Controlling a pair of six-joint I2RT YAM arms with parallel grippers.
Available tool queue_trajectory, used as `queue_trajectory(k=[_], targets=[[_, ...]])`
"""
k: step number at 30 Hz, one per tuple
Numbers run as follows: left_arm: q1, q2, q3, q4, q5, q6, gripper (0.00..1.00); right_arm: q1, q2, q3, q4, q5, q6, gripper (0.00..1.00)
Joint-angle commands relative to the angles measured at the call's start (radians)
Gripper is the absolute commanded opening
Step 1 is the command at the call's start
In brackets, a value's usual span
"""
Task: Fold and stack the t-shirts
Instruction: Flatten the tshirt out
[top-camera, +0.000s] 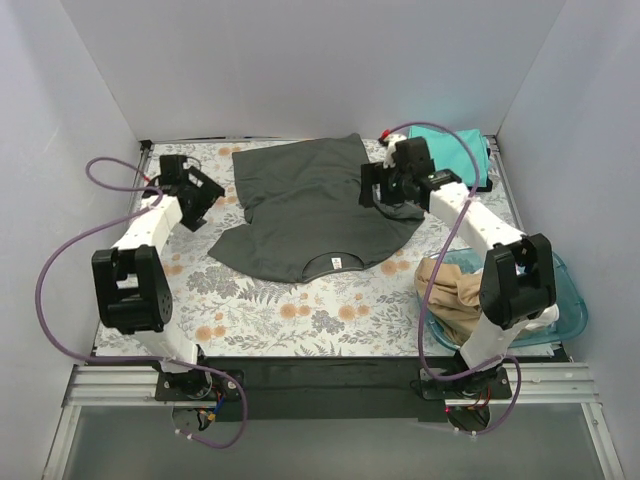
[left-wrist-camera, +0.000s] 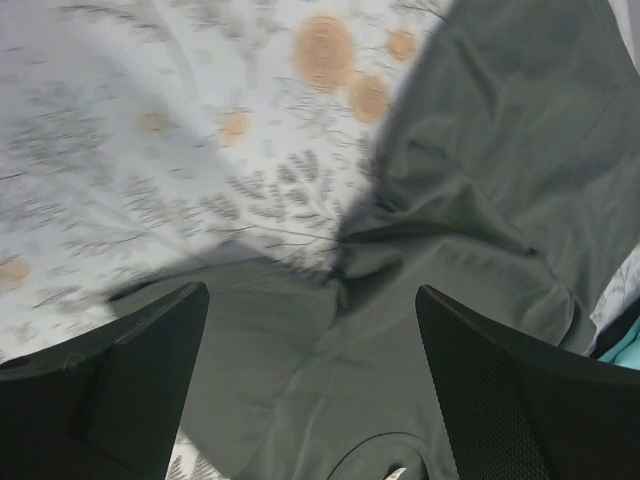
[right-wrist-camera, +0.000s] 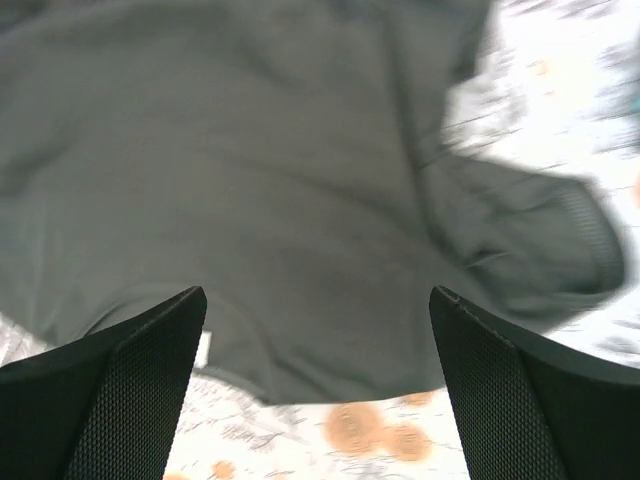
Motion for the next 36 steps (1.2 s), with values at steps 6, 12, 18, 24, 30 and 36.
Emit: queue_trajectory(k=[6,12,18,24,30,36], targets=[[-0.245,0.289,0.283,0.088,0.089,0.093,0.85,0.094,-0.051,-0.29,0.123,0.032,0.143,0.98],[-0.288,0.435,0.363,0.082,0.112,0.086,0.85,0.094,-0.011,-0.336,0.129,0.069,0.163,0.98],[-0.31,0.416,0.207,0.091,0.084,0.065,0.85,0.094,0.092,-0.298,0.129,0.109,0.152,0.98],[-0.368,0.169,-0.234,0.159,0.046,-0.024,0.85,0.097,0.202,-0.2,0.126,0.031,0.115,0.98],[-0.636,-0.127,-0.554,0.165,0.052,-0.188,0.85,0.146,0.348,0.004,0.091,-0.043,0.032,0.98],[-0.918,-0.192,-0.61,0.336,0.164,-0.24,0.88,0.241,0.481,0.312,0.024,-0.103,-0.07,0.98]])
